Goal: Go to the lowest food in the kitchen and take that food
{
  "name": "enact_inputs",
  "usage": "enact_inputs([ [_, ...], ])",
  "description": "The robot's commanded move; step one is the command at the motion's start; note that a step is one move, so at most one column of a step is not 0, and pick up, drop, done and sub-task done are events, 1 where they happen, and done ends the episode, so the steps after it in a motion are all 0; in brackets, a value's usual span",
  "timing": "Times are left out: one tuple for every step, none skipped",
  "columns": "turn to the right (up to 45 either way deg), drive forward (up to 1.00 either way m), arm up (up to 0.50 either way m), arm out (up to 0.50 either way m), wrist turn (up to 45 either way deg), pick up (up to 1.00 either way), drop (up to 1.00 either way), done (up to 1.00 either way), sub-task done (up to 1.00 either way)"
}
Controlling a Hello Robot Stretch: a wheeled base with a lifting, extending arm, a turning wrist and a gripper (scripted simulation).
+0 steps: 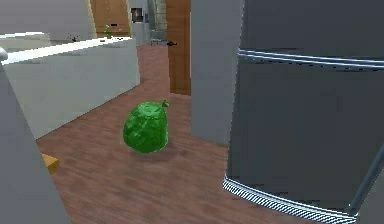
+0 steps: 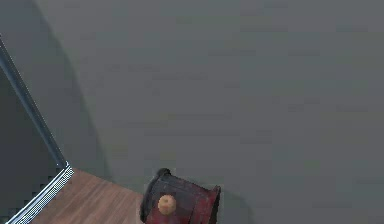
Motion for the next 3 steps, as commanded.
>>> enact_inputs([
  [0.0, 0.0, 0.5, 0.0, 0.0, 0.0, 0.0, 0.0, 0.0],
  [0.0, 0.0, 0.2, 0.0, 0.0, 0.0, 0.0, 0.0, 0.0],
  [0.0, 0.0, 0.0, 0.18, 0.0, 0.0, 0.0, 0.0, 0.0],
])
